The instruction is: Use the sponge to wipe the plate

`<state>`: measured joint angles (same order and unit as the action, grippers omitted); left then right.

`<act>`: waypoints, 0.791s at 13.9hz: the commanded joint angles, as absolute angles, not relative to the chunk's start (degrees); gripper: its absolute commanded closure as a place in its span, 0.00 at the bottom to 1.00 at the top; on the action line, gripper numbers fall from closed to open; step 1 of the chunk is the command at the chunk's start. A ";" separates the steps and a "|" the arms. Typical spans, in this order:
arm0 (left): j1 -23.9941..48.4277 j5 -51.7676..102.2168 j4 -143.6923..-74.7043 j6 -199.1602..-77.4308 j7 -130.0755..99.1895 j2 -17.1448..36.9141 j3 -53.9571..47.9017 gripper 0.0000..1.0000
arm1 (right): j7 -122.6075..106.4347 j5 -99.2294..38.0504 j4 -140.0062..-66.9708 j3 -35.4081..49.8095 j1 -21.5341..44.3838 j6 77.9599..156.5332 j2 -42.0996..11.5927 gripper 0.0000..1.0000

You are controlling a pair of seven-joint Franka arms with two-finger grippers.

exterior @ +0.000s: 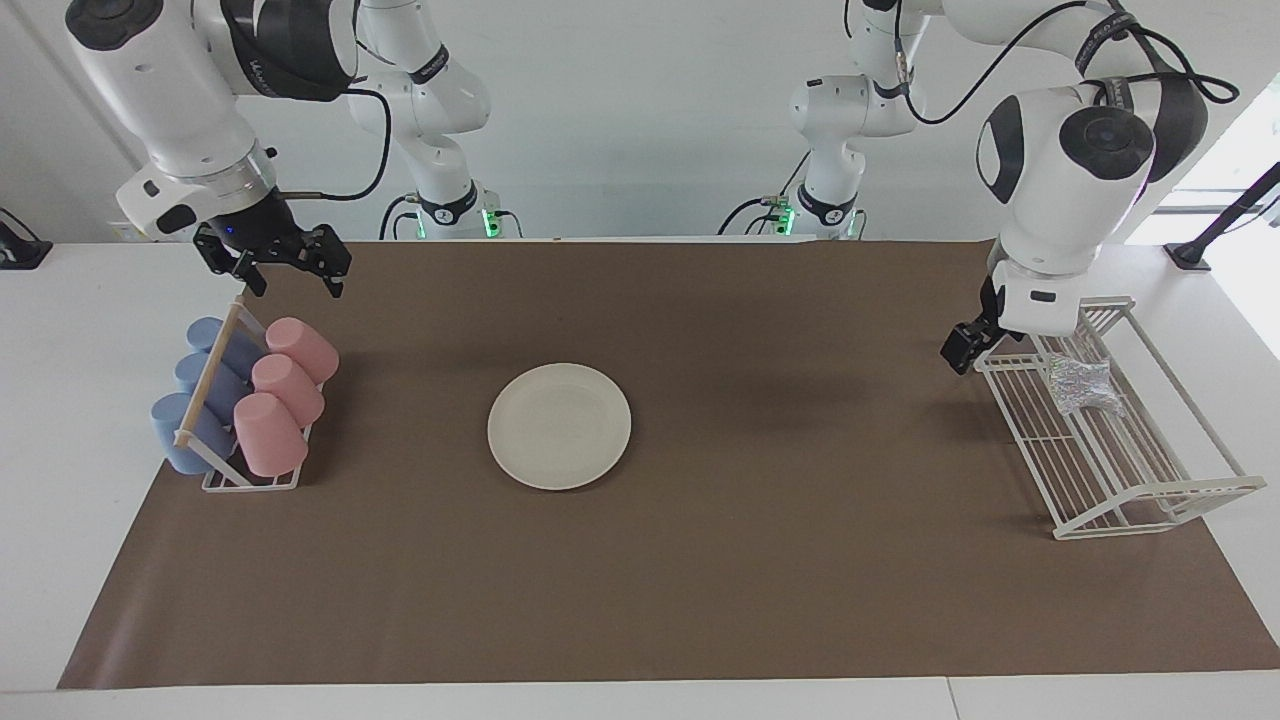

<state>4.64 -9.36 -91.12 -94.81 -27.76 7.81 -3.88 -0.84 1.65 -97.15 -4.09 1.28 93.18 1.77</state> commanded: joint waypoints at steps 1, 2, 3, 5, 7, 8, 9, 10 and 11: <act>4.48 -4.24 -91.32 -90.01 -22.08 4.31 -4.04 0.00 | 0.26 2.90 -96.94 -3.78 1.32 92.90 2.11 0.00; 4.48 -2.48 -91.23 -88.43 -21.19 3.26 -4.04 0.00 | 0.26 2.90 -96.94 -3.78 1.32 92.90 2.11 0.00; 4.40 -1.50 -91.40 -86.59 -20.75 1.77 -4.30 0.00 | 0.26 2.90 -96.94 -3.78 1.32 92.90 2.20 0.00; 4.48 -1.06 -91.49 -82.99 -15.77 -0.17 -4.66 0.00 | 0.35 2.81 -96.94 -3.69 1.32 92.90 2.20 0.00; 4.48 -0.79 -91.84 -81.22 -8.74 -1.67 -4.75 0.00 | 0.35 2.81 -96.94 -3.69 1.32 92.90 2.20 0.00; 4.40 -0.79 -91.93 -81.12 -4.52 -1.67 -4.75 0.00 | 0.35 2.81 -96.94 -3.69 1.32 92.90 2.20 0.00; 4.22 -0.70 -91.76 -81.56 -1.35 -1.58 -4.66 0.00 | 0.26 2.81 -96.94 -3.69 1.32 92.90 2.20 0.00; 3.87 0.08 -91.41 -81.82 -0.62 -1.32 -4.48 0.00 | 0.35 2.81 -96.94 -3.69 1.32 92.90 2.20 0.00; 2.65 3.74 -90.97 -81.74 -0.88 -0.88 -4.13 0.00 | 0.35 2.81 -96.94 -3.69 1.32 92.90 2.20 0.00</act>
<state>4.61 -0.54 -91.14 -82.06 -3.77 -1.20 -4.44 -0.84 1.65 -97.11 -4.06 1.31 93.18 1.77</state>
